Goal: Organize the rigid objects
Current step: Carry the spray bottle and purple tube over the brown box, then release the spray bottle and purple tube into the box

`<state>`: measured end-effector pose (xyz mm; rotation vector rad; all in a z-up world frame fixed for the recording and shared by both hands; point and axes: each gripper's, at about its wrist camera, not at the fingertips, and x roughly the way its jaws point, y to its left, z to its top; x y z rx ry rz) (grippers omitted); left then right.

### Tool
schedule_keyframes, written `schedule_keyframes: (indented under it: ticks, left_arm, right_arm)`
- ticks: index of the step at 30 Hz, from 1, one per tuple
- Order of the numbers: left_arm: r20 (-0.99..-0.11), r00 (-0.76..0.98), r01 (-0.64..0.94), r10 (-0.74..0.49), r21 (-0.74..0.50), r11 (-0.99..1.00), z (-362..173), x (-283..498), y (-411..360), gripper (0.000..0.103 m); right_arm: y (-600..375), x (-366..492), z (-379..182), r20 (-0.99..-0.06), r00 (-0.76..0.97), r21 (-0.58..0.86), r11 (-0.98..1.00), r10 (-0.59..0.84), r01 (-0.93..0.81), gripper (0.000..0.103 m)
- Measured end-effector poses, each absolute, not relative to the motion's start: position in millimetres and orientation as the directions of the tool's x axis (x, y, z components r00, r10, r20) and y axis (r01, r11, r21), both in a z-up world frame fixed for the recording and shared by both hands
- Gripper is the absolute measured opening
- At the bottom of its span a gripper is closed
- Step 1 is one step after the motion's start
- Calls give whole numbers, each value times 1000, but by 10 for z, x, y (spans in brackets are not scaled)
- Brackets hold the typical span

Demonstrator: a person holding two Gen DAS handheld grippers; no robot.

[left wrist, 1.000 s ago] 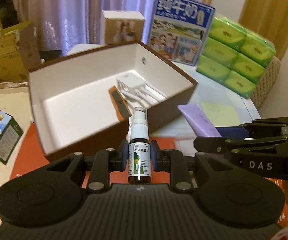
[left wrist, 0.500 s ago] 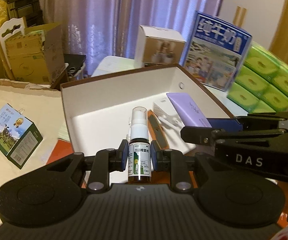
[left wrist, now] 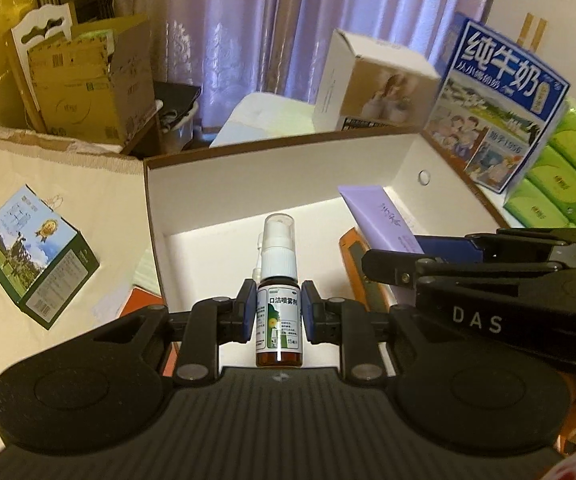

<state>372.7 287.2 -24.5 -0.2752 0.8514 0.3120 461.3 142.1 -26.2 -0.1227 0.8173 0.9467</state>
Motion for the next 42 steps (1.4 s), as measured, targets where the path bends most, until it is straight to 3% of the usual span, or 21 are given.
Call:
schedule_keyframes:
  ticks: [16,42]
  left_arm:
    - [-822,555,-353,125,-97,930,-586,3986,2918,19]
    - [-804,581,-336,127,-94,937,-411,3808,2848,25]
  right_arm:
    - [1499,4882,-648,-737,260,275,629,623,-727,32]
    - [1195,4728,-541,-702,255,354,637,665,-685,32]
